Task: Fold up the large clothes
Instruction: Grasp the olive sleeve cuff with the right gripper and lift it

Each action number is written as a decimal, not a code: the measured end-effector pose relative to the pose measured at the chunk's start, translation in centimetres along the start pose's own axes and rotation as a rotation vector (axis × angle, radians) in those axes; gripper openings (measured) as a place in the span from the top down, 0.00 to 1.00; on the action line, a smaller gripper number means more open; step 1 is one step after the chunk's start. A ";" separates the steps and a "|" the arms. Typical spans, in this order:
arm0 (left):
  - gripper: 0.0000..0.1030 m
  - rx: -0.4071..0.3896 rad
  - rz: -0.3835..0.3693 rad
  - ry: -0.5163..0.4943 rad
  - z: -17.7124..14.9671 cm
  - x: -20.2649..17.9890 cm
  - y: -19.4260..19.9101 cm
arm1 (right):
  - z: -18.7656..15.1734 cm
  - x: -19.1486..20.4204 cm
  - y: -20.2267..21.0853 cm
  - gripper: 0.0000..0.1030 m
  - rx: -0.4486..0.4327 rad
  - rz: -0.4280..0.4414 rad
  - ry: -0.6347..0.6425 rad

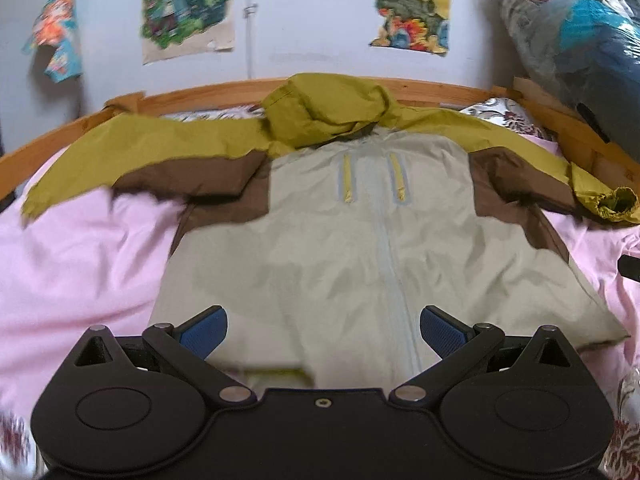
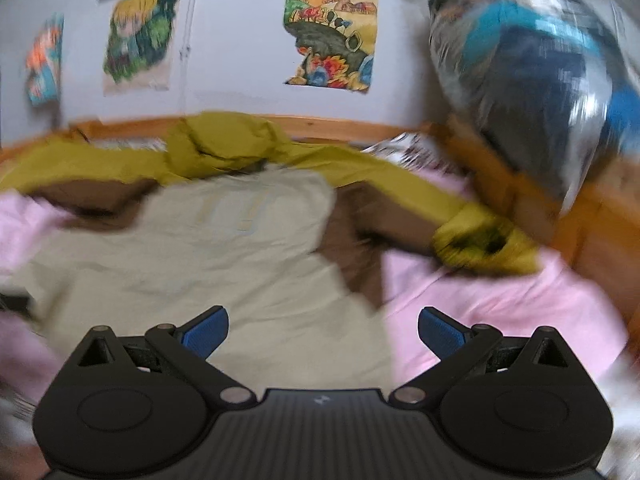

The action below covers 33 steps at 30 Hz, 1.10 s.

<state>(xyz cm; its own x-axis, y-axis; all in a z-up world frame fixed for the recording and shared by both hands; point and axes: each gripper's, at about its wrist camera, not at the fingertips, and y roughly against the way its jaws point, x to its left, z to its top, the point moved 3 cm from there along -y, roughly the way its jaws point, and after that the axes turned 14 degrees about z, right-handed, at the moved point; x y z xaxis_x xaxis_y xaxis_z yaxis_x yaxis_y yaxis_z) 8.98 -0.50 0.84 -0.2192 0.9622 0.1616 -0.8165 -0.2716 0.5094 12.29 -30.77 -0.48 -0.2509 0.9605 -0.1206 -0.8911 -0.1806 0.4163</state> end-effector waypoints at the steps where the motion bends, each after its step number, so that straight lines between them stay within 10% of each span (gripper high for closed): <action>1: 0.01 -0.001 -0.011 -0.015 0.6 -0.4 -0.5 | 0.2 -0.9 -0.8 0.00 0.022 -0.046 0.061; 8: 0.01 0.020 -0.088 -0.098 2.7 -3.9 -4.9 | 0.1 -6.8 -7.8 0.00 0.166 -0.302 0.434; 16: 0.01 0.074 -0.127 -0.080 2.4 -5.0 -8.0 | -1.1 -10.0 -14.5 0.08 0.312 -0.332 0.696; 24: 0.01 0.074 -0.102 -0.061 2.8 -3.9 -8.8 | 5.9 -11.3 -11.6 0.80 0.191 -0.239 0.490; 33: 0.01 0.057 -0.091 -0.002 4.2 -2.5 -8.5 | 22.0 -9.3 -5.5 0.85 -0.137 -0.071 0.216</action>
<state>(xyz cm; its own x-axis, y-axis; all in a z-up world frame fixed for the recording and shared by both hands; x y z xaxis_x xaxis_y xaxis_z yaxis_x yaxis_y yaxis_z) 18.73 -0.66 -0.35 -0.1442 0.9829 0.1144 -0.8011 -0.1838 0.5695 27.80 -34.04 18.17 -0.2481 0.9069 -0.3405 -0.9485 -0.1558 0.2760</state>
